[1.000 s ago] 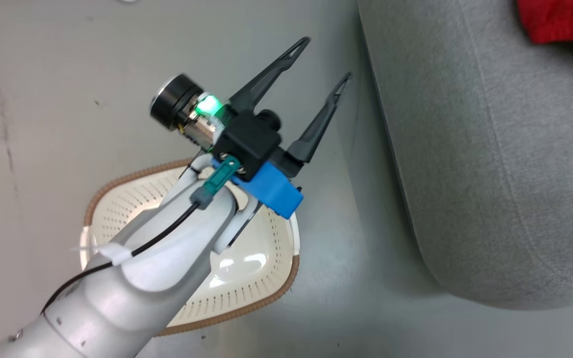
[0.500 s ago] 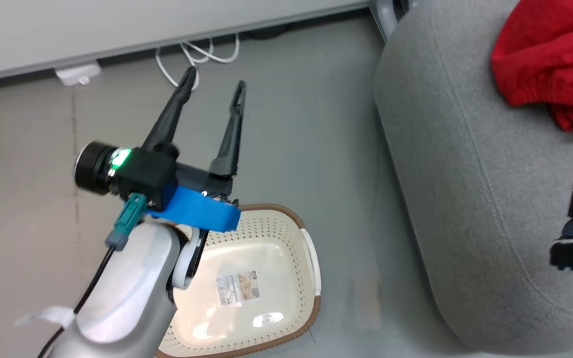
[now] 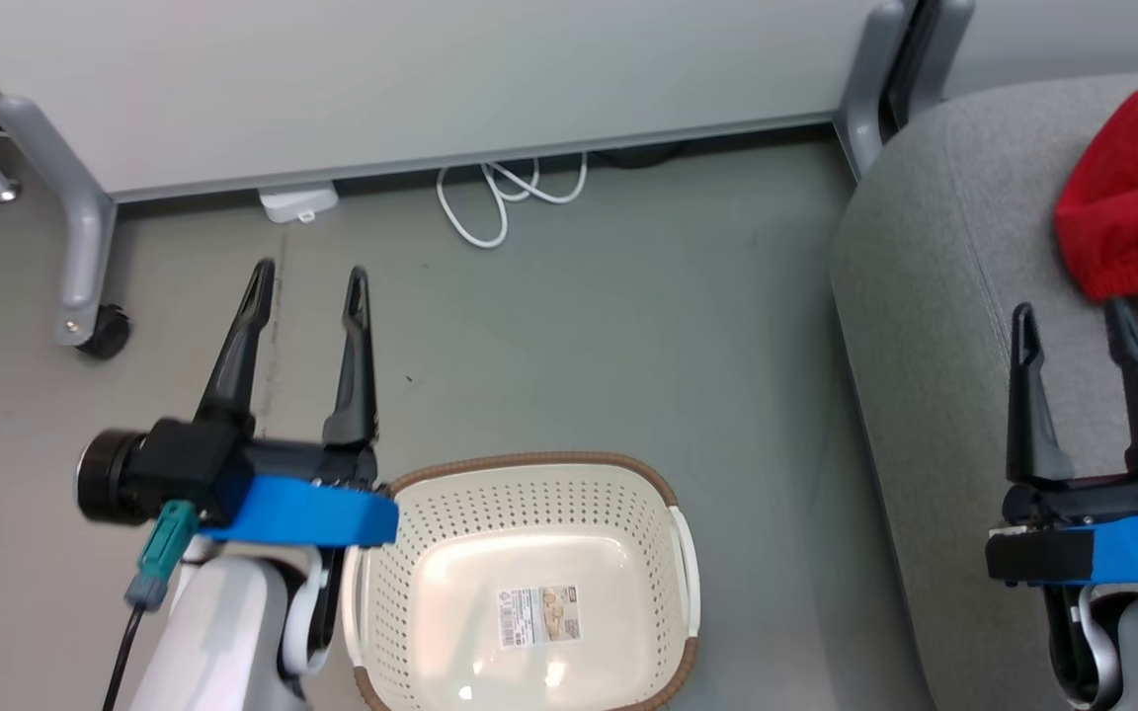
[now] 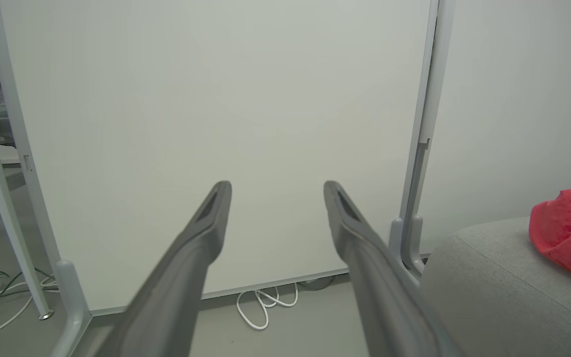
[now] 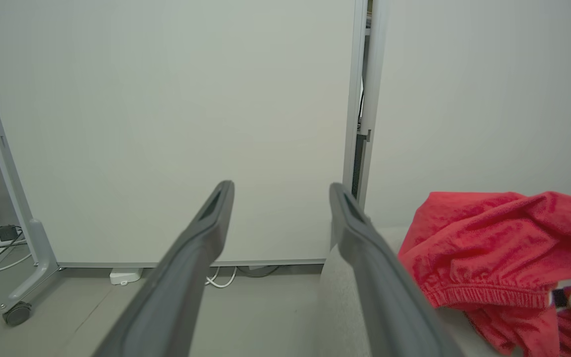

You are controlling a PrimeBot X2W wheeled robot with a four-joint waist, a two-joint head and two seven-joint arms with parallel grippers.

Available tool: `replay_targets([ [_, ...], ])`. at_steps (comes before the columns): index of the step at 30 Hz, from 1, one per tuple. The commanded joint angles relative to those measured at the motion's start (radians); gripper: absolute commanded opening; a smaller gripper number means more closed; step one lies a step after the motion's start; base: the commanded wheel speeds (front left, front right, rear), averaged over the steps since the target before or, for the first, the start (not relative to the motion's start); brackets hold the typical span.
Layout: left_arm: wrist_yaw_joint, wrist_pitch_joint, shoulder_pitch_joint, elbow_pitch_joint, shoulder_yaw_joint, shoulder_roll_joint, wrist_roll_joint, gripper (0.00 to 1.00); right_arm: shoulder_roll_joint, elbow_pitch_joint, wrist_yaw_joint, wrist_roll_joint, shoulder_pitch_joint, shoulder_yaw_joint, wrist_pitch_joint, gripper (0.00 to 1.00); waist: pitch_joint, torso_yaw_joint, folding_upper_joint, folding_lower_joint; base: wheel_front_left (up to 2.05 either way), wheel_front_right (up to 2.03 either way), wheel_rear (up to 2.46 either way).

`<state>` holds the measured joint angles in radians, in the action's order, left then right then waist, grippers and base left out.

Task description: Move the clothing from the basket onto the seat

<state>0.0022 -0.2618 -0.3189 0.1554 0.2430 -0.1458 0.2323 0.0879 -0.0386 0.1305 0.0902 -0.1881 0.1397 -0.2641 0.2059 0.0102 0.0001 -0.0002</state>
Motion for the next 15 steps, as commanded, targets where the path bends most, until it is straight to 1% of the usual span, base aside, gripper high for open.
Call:
replay_targets([
  [1, -0.018, -0.005, 0.043, -0.002, -0.033, 0.013, -0.017, 1.00, -0.006, -0.006, 0.001, -0.004, 0.023, -0.006, 0.000, 1.00, -0.030, 0.024, -0.0001, 0.0002, 0.00, 0.00, 0.00],
  [8, -0.063, -0.005, 0.140, 0.003, -0.122, 0.051, -0.063, 1.00, -0.023, -0.039, 0.001, 0.007, 0.061, -0.027, 0.000, 1.00, -0.081, 0.056, -0.0001, 0.0002, 0.00, 0.00, 0.00],
  [15, -0.089, -0.005, 0.202, 0.030, -0.175, 0.078, -0.086, 1.00, -0.033, -0.082, 0.001, 0.007, 0.093, -0.039, 0.000, 1.00, -0.124, 0.067, -0.0001, 0.0002, 0.00, 0.00, 0.00],
])
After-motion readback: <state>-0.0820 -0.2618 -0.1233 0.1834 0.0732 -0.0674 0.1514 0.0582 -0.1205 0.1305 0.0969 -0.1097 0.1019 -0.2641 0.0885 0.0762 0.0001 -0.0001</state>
